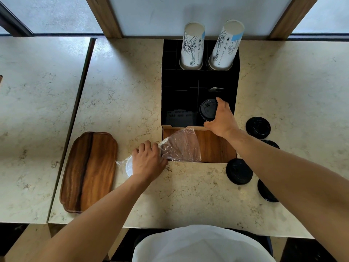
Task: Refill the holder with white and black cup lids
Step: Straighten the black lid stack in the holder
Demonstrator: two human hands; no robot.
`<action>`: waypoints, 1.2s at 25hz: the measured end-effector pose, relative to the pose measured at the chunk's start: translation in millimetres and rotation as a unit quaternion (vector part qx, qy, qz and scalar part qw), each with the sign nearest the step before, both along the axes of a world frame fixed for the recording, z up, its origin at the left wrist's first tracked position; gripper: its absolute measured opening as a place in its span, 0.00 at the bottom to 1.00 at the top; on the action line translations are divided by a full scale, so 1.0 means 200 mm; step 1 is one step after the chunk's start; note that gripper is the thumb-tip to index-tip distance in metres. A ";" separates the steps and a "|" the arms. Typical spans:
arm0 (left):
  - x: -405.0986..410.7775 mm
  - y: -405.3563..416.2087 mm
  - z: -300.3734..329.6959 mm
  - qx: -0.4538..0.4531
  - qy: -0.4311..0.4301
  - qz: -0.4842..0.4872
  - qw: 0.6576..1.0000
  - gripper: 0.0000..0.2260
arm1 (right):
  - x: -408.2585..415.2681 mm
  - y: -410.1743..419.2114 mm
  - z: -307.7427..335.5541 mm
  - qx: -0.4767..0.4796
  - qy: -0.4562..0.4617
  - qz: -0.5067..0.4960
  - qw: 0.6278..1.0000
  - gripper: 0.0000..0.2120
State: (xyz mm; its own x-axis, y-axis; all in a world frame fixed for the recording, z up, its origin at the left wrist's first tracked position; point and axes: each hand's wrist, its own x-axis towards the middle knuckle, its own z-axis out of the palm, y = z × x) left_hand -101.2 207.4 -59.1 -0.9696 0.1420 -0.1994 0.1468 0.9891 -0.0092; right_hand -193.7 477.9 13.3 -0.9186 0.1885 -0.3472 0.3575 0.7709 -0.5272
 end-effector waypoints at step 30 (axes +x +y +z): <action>-0.01 0.00 -0.01 -0.004 0.007 -0.001 1.000 0.27 | -0.03 -0.07 0.08 0.264 0.031 0.080 0.961 0.40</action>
